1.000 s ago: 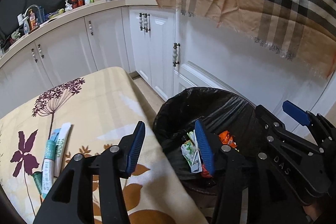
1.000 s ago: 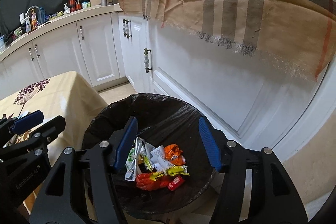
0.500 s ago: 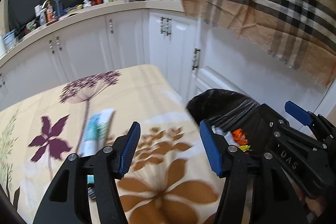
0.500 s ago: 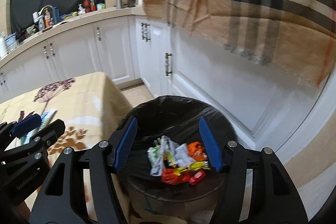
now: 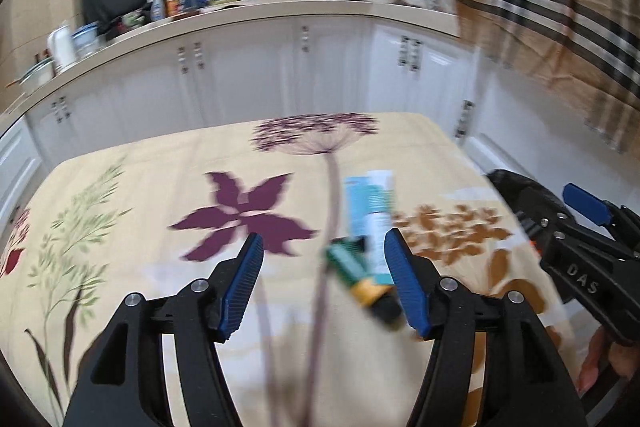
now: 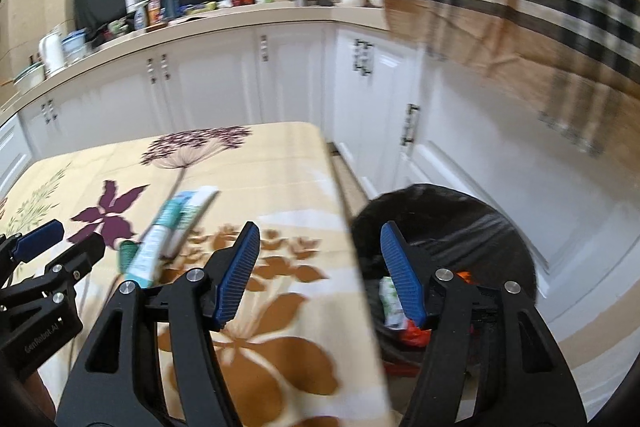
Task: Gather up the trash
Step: 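Move both open grippers back over the table, then grasp the blue-white toothpaste tube with the right gripper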
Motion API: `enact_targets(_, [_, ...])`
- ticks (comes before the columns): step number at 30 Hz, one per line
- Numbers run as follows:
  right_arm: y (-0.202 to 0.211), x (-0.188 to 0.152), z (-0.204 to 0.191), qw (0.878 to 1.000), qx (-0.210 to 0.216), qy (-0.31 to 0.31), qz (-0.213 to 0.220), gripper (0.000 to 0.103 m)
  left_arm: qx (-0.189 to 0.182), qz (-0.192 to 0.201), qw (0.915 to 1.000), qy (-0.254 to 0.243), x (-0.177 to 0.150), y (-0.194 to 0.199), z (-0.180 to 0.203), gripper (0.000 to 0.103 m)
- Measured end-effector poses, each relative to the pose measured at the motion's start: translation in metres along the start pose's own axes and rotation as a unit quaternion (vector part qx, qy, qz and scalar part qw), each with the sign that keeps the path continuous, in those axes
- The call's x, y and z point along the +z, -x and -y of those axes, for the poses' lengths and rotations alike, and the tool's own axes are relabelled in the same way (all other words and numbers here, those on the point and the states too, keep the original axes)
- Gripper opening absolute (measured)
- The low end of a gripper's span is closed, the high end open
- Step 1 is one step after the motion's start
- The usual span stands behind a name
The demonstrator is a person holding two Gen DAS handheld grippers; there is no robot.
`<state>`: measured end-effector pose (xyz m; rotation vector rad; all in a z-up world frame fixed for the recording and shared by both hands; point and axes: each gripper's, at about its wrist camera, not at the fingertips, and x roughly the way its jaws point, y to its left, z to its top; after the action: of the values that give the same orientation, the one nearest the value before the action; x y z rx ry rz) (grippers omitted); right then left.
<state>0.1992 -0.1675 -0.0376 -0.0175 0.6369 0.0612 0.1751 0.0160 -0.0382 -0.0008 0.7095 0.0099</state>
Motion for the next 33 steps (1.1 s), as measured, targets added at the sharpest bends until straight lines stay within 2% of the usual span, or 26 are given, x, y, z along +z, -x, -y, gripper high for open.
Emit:
enact_targets(11, [-0.013, 0.004, -0.064, 0.998, 0.045, 0.039, -0.018, 0.062, 0.048, -0.012, 0.9976, 0.049, -0.014, 0.001, -0.067, 0.062])
enact_targets(22, [-0.035, -0.002, -0.099, 0.995, 0.056, 0.071, -0.052, 0.061, 0.073, -0.024, 0.9938, 0.081, -0.025, -0.003, -0.109, 0.062])
enact_targets(25, [-0.040, -0.004, -0.104, 0.993, 0.057, 0.076, -0.065, 0.055, 0.073, -0.026, 0.9932, 0.087, -0.026, -0.004, -0.115, 0.062])
enact_targets(27, [-0.043, -0.006, -0.107, 0.992, 0.060, 0.080, -0.075, 0.040, 0.072, -0.028, 0.9931, 0.088, -0.027, -0.004, -0.117, 0.062])
enact_targets(30, [-0.046, -0.008, -0.109, 0.990, 0.068, 0.083, -0.087, 0.025, 0.068, -0.030, 0.9932, 0.089, -0.027, -0.006, -0.117, 0.062])
enact_targets(31, [-0.046, -0.009, -0.110, 0.990, 0.070, 0.085, -0.089, 0.021, 0.067, -0.030, 0.9933, 0.089, -0.027, -0.006, -0.117, 0.062])
enact_targets(33, [-0.045, -0.010, -0.111, 0.990, 0.073, 0.086, -0.090, 0.020, 0.066, -0.029, 0.9934, 0.089, -0.027, -0.006, -0.116, 0.062])
